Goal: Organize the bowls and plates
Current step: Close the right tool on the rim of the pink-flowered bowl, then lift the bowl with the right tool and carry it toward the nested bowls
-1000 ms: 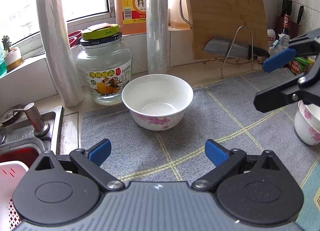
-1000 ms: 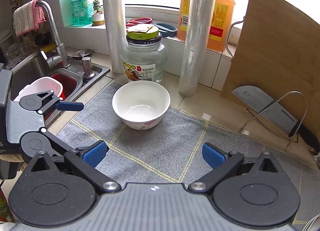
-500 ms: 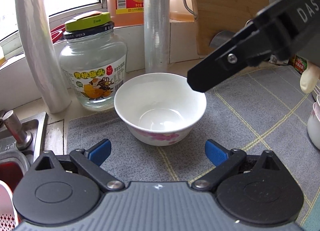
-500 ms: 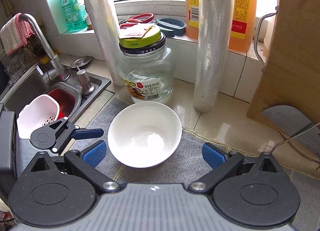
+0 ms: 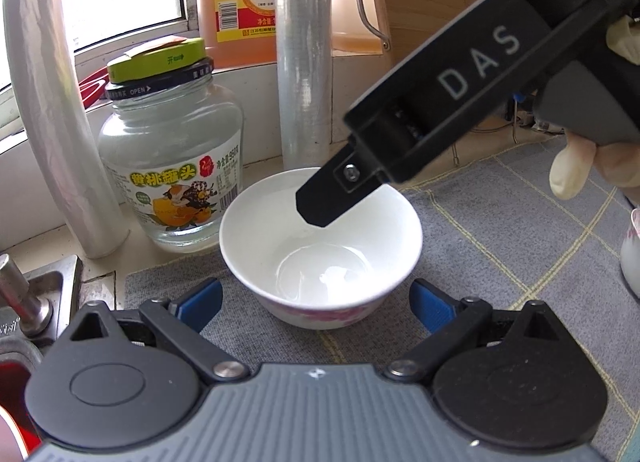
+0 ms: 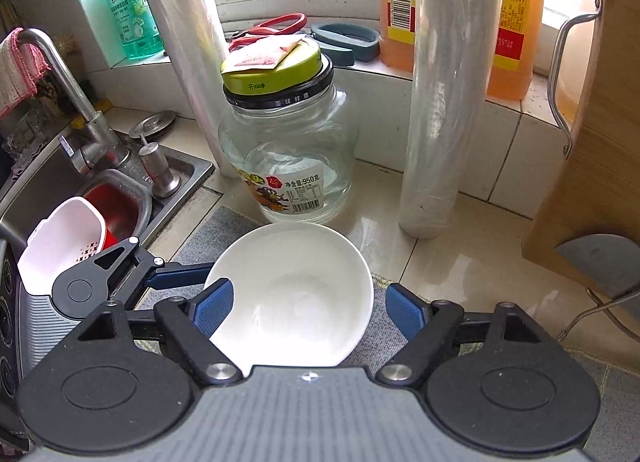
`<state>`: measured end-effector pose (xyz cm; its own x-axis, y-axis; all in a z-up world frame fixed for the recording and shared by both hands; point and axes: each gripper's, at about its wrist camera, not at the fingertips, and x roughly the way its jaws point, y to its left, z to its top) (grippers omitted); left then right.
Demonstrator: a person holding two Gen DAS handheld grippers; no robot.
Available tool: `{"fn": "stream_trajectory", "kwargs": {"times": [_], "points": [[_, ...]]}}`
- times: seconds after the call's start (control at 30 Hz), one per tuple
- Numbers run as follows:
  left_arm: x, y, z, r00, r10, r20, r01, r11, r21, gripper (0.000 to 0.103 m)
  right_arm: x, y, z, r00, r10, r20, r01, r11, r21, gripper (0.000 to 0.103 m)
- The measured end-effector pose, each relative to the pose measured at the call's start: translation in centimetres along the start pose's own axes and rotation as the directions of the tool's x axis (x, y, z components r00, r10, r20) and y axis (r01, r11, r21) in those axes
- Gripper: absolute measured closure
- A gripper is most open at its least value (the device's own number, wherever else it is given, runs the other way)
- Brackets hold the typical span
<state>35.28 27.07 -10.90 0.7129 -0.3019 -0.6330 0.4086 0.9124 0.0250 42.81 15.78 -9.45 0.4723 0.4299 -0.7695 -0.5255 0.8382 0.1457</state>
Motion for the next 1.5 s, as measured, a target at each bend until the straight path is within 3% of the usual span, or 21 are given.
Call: {"fn": "stream_trajectory", "kwargs": {"times": [0.43,1.5], "points": [[-0.3,0.1,0.3,0.999,-0.021,0.025,0.021,1.000,0.008,0.007,2.0,-0.3,0.5,1.000,-0.011,-0.027,0.011,1.000,-0.010,0.030],[-0.6,0.2,0.5,0.999,-0.046,0.005,0.046,0.999,0.027,0.008,2.4,-0.1,0.5,0.999,0.012,-0.043,-0.012,1.000,-0.005,0.033]]}}
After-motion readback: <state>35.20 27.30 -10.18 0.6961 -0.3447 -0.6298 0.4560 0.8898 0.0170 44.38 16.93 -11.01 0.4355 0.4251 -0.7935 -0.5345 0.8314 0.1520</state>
